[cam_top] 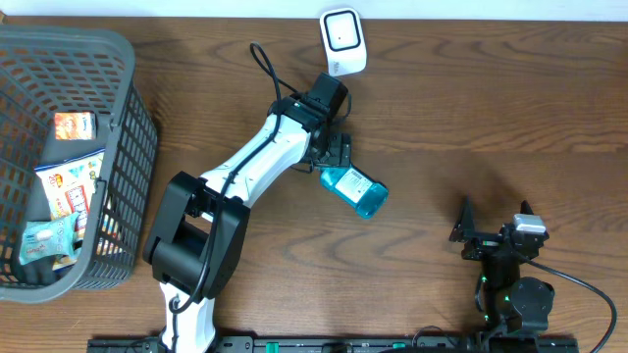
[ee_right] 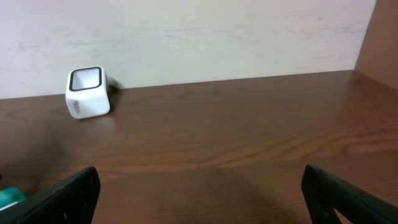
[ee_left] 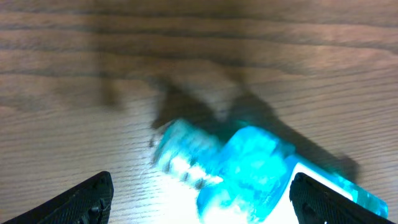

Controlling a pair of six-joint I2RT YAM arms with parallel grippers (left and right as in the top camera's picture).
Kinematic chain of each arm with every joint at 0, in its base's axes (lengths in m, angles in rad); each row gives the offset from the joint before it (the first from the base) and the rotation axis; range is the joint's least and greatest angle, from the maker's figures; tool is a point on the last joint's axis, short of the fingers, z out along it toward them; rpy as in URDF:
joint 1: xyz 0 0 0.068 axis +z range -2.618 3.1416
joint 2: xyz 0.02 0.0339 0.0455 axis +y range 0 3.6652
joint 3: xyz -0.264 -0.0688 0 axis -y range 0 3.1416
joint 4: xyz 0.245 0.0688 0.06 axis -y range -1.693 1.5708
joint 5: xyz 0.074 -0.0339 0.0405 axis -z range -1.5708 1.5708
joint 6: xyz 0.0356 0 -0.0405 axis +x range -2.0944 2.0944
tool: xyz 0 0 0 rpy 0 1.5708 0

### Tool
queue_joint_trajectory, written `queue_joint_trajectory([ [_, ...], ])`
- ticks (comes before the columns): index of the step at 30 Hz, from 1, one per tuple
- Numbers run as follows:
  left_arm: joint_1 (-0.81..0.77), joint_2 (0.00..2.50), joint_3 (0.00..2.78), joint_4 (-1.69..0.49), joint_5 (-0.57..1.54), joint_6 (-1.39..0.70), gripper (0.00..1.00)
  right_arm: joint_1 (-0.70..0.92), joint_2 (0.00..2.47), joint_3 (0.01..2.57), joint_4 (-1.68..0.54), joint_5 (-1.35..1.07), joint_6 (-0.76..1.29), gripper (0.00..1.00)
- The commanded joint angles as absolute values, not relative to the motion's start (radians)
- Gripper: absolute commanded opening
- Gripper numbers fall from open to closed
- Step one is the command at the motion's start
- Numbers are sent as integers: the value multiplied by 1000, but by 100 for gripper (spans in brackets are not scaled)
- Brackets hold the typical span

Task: Scan the item barcode
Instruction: 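Lift the teal bottle out and carry it toward the scanner, then release the teal bottle on the table in front of the scanner, then move the left gripper back into the basket and grasp the snack bag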

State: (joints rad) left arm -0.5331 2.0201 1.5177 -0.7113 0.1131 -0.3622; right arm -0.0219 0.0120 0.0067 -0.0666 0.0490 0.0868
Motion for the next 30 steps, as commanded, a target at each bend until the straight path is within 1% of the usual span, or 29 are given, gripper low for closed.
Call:
queue_joint_trajectory([
  [1, -533, 1993, 1518, -740, 57, -351, 92, -12, 7, 5, -70, 54, 89, 99],
  [4, -533, 1922, 1519, -751, 8, -345, 93, -12, 7, 5, -70, 54, 89, 99],
  [5, -533, 1872, 1521, -756, -25, -336, 96, -12, 7, 5, -70, 54, 89, 99],
  [9, -533, 1694, 1522, -762, -146, -307, 100, -12, 7, 5, -70, 54, 89, 99],
  [13, -518, 1518, 1522, -762, -271, -307, 98, -12, 7, 5, -70, 54, 89, 99],
  [15, -493, 1447, 1522, -762, -295, -303, 98, -12, 7, 5, -70, 54, 89, 99],
  [18, -406, 1327, 1522, -766, -302, -299, 98, -12, 7, 5, -70, 54, 89, 99],
  [22, -233, 1213, 1522, -777, -301, -300, 98, -12, 7, 5, -70, 54, 89, 99],
  [28, 8, 1158, 1522, -813, -299, -300, 98, -12, 7, 5, -70, 54, 89, 99],
  [30, 119, 1164, 1522, -834, -296, -300, 98, -12, 7, 5, -70, 54, 89, 99],
])
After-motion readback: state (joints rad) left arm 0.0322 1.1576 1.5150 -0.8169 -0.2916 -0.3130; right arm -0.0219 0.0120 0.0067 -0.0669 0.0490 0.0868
